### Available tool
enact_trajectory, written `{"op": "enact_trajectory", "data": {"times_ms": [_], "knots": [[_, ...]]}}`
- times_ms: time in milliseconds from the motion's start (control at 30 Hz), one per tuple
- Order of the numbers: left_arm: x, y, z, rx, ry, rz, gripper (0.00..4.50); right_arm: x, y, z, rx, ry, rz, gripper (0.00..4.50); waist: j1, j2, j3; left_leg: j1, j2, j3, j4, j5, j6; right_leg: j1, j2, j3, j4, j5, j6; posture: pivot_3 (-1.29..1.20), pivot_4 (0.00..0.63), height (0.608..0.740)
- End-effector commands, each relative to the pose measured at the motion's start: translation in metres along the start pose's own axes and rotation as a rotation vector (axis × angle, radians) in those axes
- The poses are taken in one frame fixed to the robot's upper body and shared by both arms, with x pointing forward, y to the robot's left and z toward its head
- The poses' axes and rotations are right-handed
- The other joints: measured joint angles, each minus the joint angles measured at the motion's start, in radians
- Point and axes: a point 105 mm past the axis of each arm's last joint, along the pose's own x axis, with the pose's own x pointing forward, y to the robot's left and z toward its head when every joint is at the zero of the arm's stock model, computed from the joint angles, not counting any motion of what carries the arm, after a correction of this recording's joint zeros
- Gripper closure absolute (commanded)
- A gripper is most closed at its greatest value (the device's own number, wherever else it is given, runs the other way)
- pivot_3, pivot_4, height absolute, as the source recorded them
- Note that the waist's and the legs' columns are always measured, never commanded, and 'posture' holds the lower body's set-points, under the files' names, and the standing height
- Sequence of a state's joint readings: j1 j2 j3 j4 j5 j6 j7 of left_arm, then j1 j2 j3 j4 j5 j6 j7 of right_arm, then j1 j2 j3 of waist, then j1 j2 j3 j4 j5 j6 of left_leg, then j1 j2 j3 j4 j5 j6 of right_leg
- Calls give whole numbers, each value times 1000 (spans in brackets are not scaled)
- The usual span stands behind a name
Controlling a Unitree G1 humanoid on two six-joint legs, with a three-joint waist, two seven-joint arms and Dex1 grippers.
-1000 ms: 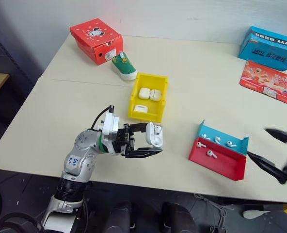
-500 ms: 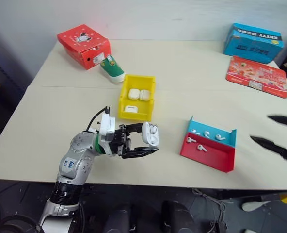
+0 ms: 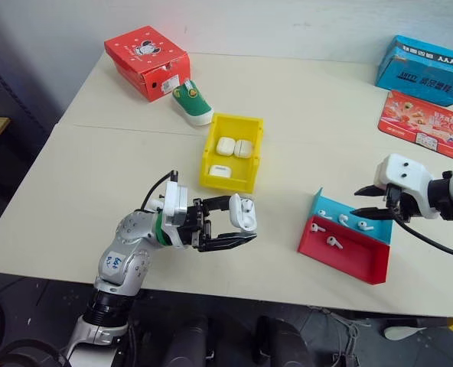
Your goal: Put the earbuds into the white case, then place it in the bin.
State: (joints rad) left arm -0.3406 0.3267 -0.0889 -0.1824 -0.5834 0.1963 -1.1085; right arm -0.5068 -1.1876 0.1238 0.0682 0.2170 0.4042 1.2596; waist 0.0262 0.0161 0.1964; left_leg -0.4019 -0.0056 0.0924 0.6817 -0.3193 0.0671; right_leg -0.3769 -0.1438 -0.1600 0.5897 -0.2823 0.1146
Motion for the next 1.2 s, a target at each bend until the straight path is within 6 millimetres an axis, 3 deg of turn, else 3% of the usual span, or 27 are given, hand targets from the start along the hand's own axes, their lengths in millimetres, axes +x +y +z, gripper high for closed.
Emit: {"op": "enact_trajectory", "data": {"times_ms": [33,433,1000,1100,1200], "knots": [[3,-4,7,35,-14,-10,1709,0,-5,-3,-71,47,18,1950,-2,0,0,0,0,0,0,1,0,0,0,0,0,0,1,0,150,740],[3,-3,8,39,-10,1,1709,15,-11,-29,-120,176,89,1950,-4,0,0,1,1,0,0,6,-3,0,-3,1,2,1,2,0,150,740],[0,0,8,49,-1,16,1709,25,-5,-46,-116,231,158,1950,-4,0,0,2,1,0,1,6,-3,0,-3,1,2,1,2,0,150,740],[0,1,8,51,-3,19,1709,27,-4,-48,-115,235,165,2524,-4,-1,0,2,1,0,1,6,-3,1,-3,1,2,1,2,0,150,740],[0,1,8,53,-3,23,1709,28,-5,-48,-115,226,154,3579,-5,-2,-1,3,1,0,1,6,-3,2,-3,1,2,1,2,0,150,740]]}}
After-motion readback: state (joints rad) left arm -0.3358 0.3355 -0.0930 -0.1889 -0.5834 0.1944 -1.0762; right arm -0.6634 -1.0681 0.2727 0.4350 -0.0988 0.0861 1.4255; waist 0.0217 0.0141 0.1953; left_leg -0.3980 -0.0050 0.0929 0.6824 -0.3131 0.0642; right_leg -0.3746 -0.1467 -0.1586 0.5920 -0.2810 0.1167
